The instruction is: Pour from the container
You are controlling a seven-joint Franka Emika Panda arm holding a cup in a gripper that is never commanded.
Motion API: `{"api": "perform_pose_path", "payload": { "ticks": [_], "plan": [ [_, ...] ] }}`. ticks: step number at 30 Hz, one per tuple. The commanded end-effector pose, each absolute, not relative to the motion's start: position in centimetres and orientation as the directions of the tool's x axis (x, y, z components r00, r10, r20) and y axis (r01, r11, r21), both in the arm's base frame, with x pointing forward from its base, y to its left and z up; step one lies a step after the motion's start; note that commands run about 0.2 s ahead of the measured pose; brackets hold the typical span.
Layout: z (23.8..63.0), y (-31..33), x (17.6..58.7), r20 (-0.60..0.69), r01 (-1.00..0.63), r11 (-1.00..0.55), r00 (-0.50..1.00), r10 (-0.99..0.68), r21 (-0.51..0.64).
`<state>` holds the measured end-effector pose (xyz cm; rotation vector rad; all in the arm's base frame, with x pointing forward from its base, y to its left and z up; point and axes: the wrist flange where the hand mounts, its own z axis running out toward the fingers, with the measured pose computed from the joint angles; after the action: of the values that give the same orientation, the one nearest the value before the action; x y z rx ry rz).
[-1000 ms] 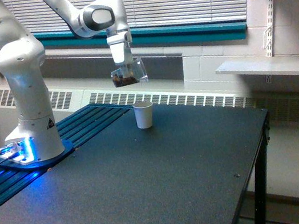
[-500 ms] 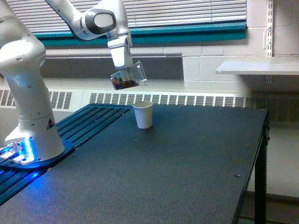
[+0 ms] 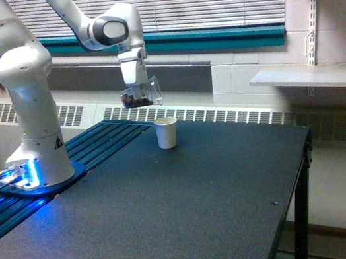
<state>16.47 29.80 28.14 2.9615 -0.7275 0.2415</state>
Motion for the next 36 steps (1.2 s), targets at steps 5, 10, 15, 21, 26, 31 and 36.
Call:
{"api": "perform_pose_path", "payload": {
  "ticks": [5, 10, 15, 21, 26, 31, 36],
  "plan": [
    [27.8, 28.7, 15.8, 0.166, -0.504, -0.863, 0.854, -0.493, 0.028],
    [27.5, 28.3, 15.7, 0.151, -0.501, -0.865, 0.858, -0.491, 0.035],
    [27.2, 28.0, 15.8, 0.135, -0.502, -0.864, 0.86, -0.493, 0.04],
    [26.9, 27.6, 16.3, 0.118, -0.5, -0.865, 0.862, -0.493, 0.043],
    [26.8, 27.4, 16.7, 0.109, -0.499, -0.866, 0.864, -0.492, 0.044],
    [26.5, 27.3, 17.0, 0.094, -0.497, -0.866, 0.866, -0.491, 0.051],
    [26.1, 27.3, 17.1, 0.079, -0.497, -0.866, 0.867, -0.492, 0.057]
  ]
}}
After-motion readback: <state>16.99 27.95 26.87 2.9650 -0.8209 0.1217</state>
